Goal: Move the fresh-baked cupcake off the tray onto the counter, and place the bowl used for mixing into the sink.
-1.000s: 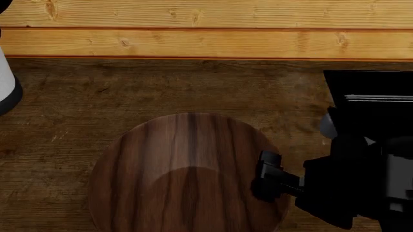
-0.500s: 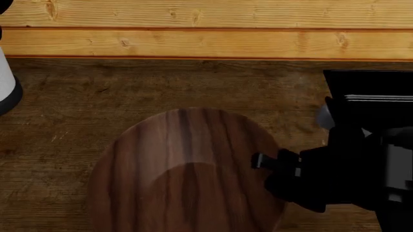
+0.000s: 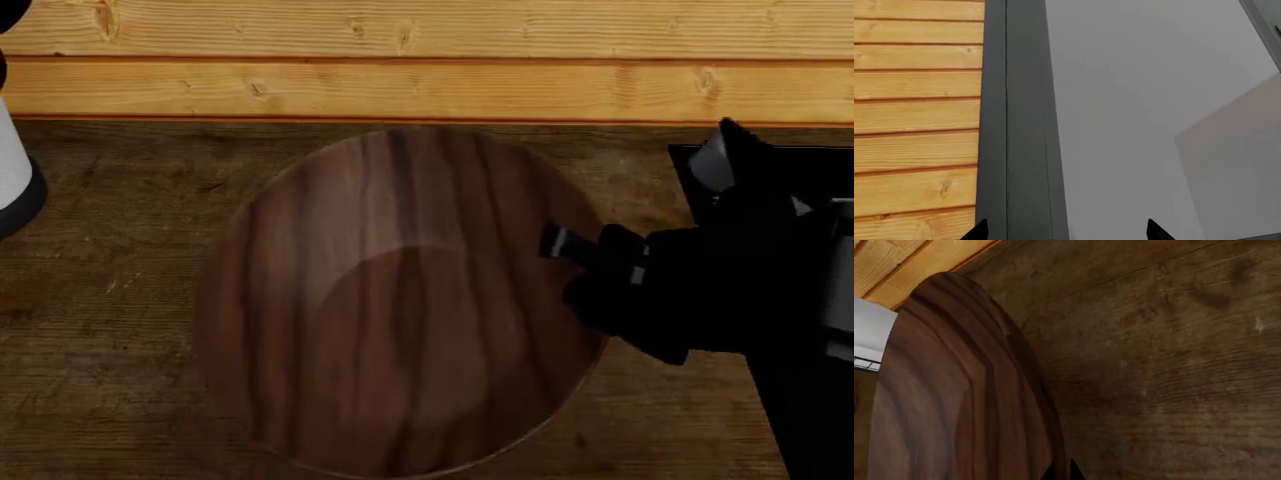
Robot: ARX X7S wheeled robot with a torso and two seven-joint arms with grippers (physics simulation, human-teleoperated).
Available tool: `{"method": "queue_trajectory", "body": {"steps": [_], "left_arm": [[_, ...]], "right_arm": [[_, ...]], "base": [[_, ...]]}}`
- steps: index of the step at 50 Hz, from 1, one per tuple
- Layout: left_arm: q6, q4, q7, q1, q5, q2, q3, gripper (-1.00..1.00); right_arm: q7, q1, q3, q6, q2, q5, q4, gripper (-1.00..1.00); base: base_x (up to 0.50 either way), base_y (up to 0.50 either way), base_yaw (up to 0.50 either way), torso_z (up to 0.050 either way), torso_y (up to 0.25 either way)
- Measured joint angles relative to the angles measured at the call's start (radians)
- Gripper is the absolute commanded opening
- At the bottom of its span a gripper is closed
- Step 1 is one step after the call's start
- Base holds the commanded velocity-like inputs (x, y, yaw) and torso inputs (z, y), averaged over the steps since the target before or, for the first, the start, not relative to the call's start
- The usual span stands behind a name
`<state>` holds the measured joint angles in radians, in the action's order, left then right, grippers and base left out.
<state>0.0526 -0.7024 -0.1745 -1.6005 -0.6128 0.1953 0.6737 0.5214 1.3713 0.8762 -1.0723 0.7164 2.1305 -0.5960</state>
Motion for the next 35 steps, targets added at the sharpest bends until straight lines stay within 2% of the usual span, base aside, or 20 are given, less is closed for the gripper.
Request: {"method": "queue_trajectory", "body": {"steps": [14,35], "left_arm": [[0.001,-0.001,0.004,-0.002,-0.002,-0.001,0.002,1.0],[0.001,0.001,0.017,-0.002,-0.009,-0.002,0.004,1.0]], "right_arm": [[0.016,0.011,-0.048,0.093,-0.005,0.019,-0.004,-1.0],[-0.095,-0.083,-0.056,0.139,0.052,-0.047,0.039,-1.0]], "base": [[0.0,0.0,0.0,0.0,0.0],[0.0,0.0,0.0,0.0,0.0]]}}
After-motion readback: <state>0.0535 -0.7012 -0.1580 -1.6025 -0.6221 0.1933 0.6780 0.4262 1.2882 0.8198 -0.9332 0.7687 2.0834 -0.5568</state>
